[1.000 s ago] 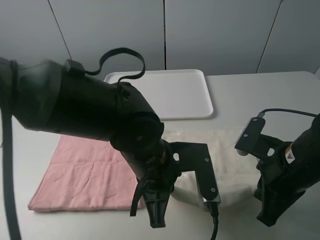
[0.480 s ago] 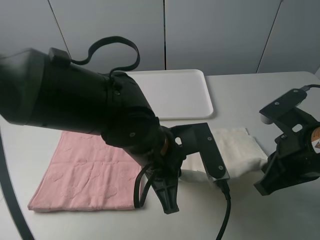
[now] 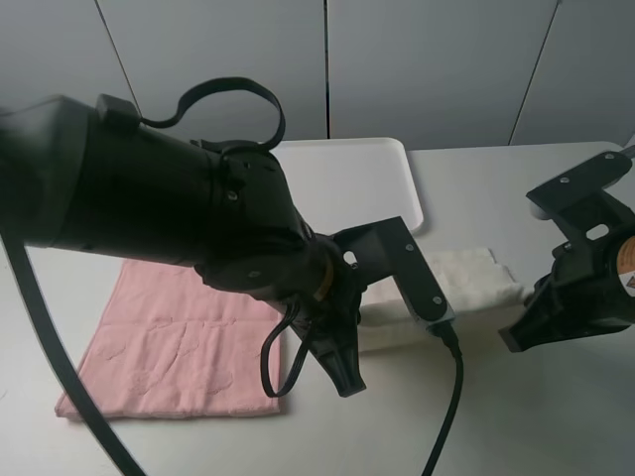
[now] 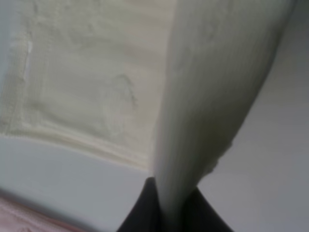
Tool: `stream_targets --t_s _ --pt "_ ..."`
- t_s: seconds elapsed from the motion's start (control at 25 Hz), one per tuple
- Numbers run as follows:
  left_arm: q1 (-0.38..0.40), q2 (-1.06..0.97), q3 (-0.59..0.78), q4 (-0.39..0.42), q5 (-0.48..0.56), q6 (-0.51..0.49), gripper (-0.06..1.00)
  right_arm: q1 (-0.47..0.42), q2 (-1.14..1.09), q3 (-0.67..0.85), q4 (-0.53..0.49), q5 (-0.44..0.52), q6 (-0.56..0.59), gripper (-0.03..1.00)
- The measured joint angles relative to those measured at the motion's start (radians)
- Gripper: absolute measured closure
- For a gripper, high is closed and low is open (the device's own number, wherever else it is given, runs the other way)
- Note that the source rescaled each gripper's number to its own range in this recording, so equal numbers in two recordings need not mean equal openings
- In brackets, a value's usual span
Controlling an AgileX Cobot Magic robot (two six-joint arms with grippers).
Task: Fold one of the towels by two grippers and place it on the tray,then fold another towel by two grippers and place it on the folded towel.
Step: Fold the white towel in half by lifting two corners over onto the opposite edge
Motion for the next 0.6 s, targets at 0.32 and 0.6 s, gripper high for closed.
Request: stream_targets --t_s 0.32,0.6 --pt "0.083 0.000 0.000 0.009 -0.057 -0.047 0.92 0.000 0.095 0.000 -0.257 -0.088 0.266 0.97" --pt "0.108 0.017 0.000 0.009 -0.088 -0.049 0.91 0.000 0.200 0.000 -0.602 -0.148 0.606 0.96"
